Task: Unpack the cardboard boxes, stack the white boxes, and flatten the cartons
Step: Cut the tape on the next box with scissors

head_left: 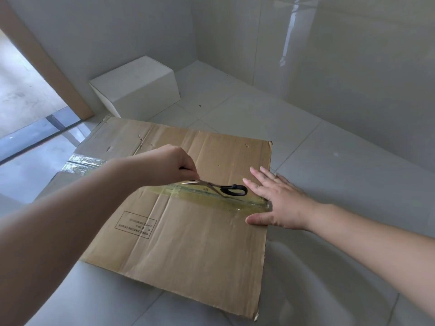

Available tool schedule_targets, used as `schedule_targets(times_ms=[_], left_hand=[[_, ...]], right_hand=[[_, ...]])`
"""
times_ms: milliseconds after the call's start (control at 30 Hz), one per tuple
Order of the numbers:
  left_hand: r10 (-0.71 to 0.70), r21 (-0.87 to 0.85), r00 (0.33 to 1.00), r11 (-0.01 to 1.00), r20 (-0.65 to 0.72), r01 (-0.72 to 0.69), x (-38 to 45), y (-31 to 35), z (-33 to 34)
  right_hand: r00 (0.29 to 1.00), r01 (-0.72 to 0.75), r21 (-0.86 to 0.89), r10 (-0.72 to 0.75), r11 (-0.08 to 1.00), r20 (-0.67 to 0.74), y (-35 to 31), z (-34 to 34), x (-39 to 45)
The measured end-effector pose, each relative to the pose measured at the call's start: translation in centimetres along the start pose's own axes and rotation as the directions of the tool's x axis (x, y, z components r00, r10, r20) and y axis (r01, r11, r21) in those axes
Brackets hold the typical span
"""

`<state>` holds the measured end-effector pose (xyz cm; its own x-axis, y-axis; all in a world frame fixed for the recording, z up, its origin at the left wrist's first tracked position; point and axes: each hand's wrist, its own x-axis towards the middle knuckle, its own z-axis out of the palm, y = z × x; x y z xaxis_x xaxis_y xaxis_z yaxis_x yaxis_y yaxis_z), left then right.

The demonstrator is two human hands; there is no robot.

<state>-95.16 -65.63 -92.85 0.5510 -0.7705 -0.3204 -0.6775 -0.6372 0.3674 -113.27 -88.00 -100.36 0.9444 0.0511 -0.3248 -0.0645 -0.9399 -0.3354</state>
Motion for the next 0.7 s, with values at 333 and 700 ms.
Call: schedule_targets(times_ms=[333, 700], left_hand=[[-0.034, -0.008, 0.999, 0.999, -0.005, 0.034, -0.5, -1.5, -0.8], [-0.030, -0.025, 1.000, 0.999, 0.007, 0.030, -0.5, -2.0, -0.5]], right_hand=[[0.999, -0.029, -0.278, 0.020, 0.960, -0.036, -2.9, 0.6, 0.6], [0.966, -0.211, -0.187, 0.175, 0.959, -0.192, -7.6, 3.6, 3.1]])
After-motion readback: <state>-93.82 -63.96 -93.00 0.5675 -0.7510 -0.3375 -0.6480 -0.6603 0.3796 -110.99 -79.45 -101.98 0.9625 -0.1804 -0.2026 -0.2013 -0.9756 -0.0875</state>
